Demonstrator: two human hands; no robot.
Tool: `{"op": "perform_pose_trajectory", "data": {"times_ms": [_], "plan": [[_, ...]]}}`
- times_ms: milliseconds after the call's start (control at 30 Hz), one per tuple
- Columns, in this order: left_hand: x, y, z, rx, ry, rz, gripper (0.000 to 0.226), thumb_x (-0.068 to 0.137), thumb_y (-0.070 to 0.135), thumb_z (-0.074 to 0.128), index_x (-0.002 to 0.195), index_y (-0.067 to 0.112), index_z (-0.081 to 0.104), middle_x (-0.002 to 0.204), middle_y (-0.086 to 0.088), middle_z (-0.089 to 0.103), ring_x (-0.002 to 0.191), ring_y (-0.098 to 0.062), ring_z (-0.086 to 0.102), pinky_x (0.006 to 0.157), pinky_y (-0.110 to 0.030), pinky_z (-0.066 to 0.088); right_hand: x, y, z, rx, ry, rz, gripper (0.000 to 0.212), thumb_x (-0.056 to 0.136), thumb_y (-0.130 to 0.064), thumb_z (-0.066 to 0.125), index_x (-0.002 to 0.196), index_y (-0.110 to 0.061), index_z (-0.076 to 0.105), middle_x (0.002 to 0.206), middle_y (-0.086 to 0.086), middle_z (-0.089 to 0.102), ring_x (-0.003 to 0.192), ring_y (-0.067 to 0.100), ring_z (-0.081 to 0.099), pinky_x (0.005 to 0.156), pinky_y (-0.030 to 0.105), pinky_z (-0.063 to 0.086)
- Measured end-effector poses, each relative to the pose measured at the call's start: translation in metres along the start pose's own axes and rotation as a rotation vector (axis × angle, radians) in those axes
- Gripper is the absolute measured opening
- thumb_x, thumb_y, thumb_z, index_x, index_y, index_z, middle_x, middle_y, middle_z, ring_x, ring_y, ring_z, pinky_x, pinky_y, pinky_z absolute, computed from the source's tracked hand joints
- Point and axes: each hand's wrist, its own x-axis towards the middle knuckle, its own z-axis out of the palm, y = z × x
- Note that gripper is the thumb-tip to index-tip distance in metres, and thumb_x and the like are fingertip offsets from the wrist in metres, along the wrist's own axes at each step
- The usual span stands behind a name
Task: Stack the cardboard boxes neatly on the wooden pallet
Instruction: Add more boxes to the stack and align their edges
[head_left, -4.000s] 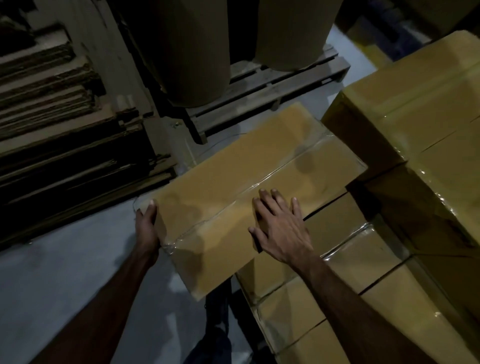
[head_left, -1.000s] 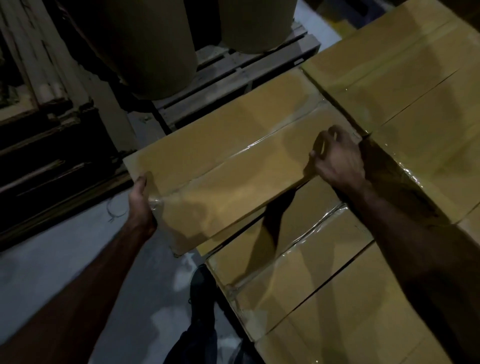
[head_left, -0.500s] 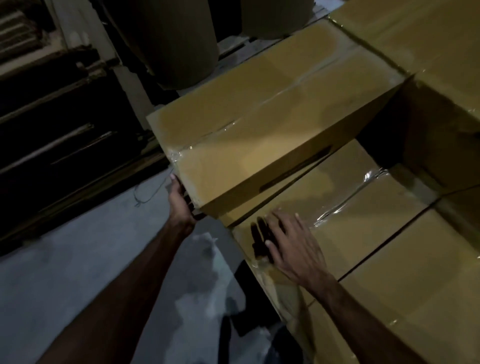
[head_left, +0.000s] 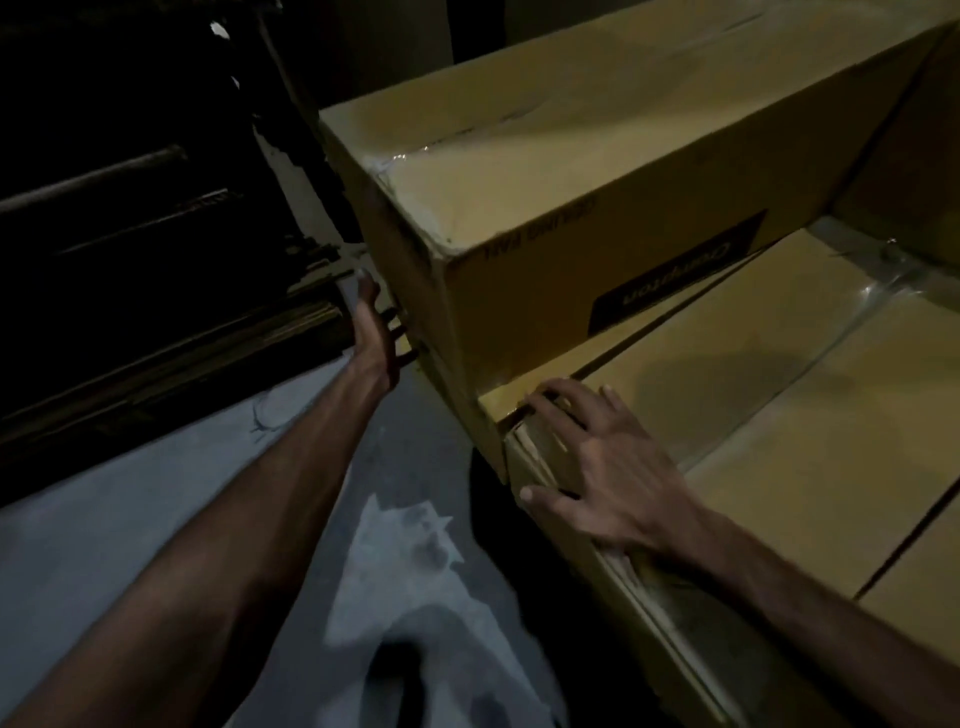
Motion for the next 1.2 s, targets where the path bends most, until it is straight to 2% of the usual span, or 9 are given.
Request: {"op": "perform_pose_trajectory", "data": {"times_ms": [100, 200, 267, 333, 567, 700, 967, 1067, 1200], "plan": [[0.000, 0.003, 0.001, 0.015, -0.060, 0.083, 0.070, 0.103, 0.074, 0.034, 0.153, 0.028, 0.047, 0.118, 0.001, 0.061, 0.121, -0.027, 0.060, 0.103, -0.050, 0.051, -0.003, 0.001, 0.004, -0.025, 0.006, 0.043, 0.100, 0.088, -0.086, 0.031, 0.167, -0.028, 0.010, 0.171, -0.002, 0.007, 0.159, 0.018, 0.009, 0.131, 0.049, 0.002], [-0.003, -0.006, 0.000, 0.023, -0.150, 0.175, 0.054, 0.110, 0.060, 0.027, 0.144, 0.024, 0.049, 0.105, 0.008, 0.061, 0.094, -0.009, 0.063, 0.073, -0.031, 0.053, -0.010, -0.001, 0.008, -0.064, 0.012, 0.106, 0.103, 0.086, -0.091, 0.020, 0.167, -0.028, 0.010, 0.172, -0.003, 0.005, 0.157, 0.019, 0.016, 0.132, 0.050, 0.005], [-0.004, -0.016, -0.007, 0.016, -0.173, 0.175, 0.046, 0.113, 0.051, 0.031, 0.136, 0.021, 0.056, 0.103, 0.008, 0.062, 0.087, -0.006, 0.061, 0.068, -0.029, 0.051, -0.013, -0.002, 0.009, -0.106, -0.006, 0.130, 0.105, 0.086, -0.094, 0.019, 0.167, -0.029, 0.011, 0.173, -0.002, 0.005, 0.155, 0.023, 0.023, 0.130, 0.048, 0.004], [0.000, -0.024, -0.017, 0.028, -0.177, 0.162, 0.037, 0.112, 0.046, 0.039, 0.125, 0.021, 0.063, 0.102, 0.008, 0.065, 0.089, -0.009, 0.061, 0.071, -0.031, 0.051, -0.014, -0.006, 0.003, -0.157, -0.034, 0.141, 0.103, 0.088, -0.094, 0.021, 0.168, -0.030, 0.009, 0.173, -0.001, 0.004, 0.155, 0.027, 0.025, 0.126, 0.045, 0.002], [0.020, -0.022, -0.037, 0.069, -0.203, 0.233, 0.048, 0.108, 0.054, 0.045, 0.153, 0.036, 0.045, 0.139, 0.009, 0.054, 0.128, -0.018, 0.050, 0.106, -0.045, 0.041, -0.017, -0.021, -0.007, -0.155, -0.093, 0.200, 0.101, 0.086, -0.091, 0.021, 0.167, -0.033, 0.008, 0.173, 0.000, 0.002, 0.154, 0.026, 0.025, 0.129, 0.049, 0.009], [0.022, -0.022, -0.033, 0.106, -0.251, 0.221, 0.032, 0.109, 0.048, 0.047, 0.141, 0.048, 0.049, 0.128, 0.019, 0.062, 0.116, -0.010, 0.057, 0.097, -0.045, 0.044, -0.019, -0.026, -0.009, -0.147, -0.105, 0.228, 0.097, 0.089, -0.087, 0.031, 0.167, -0.033, 0.011, 0.172, 0.001, 0.005, 0.151, 0.029, 0.028, 0.127, 0.054, 0.021], [0.017, -0.031, -0.031, 0.090, -0.248, 0.203, 0.036, 0.105, 0.025, 0.056, 0.140, 0.034, 0.056, 0.126, 0.010, 0.064, 0.108, -0.008, 0.059, 0.084, -0.035, 0.047, -0.019, -0.024, -0.003, -0.152, -0.063, 0.250, 0.092, 0.091, -0.088, 0.032, 0.164, -0.033, 0.017, 0.171, 0.005, 0.012, 0.145, 0.032, 0.039, 0.118, 0.051, 0.041], [0.018, -0.033, -0.033, 0.087, -0.237, 0.214, 0.046, 0.104, 0.026, 0.058, 0.149, 0.030, 0.054, 0.139, 0.005, 0.063, 0.119, -0.016, 0.059, 0.095, -0.042, 0.049, -0.019, -0.025, 0.001, -0.135, -0.044, 0.247, 0.090, 0.093, -0.085, 0.033, 0.165, -0.033, 0.016, 0.172, 0.004, 0.009, 0.148, 0.032, 0.035, 0.121, 0.052, 0.037], [0.013, -0.032, -0.032, 0.073, -0.234, 0.215, 0.047, 0.104, 0.024, 0.057, 0.150, 0.029, 0.053, 0.135, 0.004, 0.064, 0.110, -0.007, 0.059, 0.085, -0.036, 0.047, -0.019, -0.025, 0.003, -0.107, -0.024, 0.241, 0.088, 0.095, -0.083, 0.035, 0.165, -0.032, 0.016, 0.171, 0.002, 0.008, 0.150, 0.029, 0.032, 0.122, 0.052, 0.037]]}}
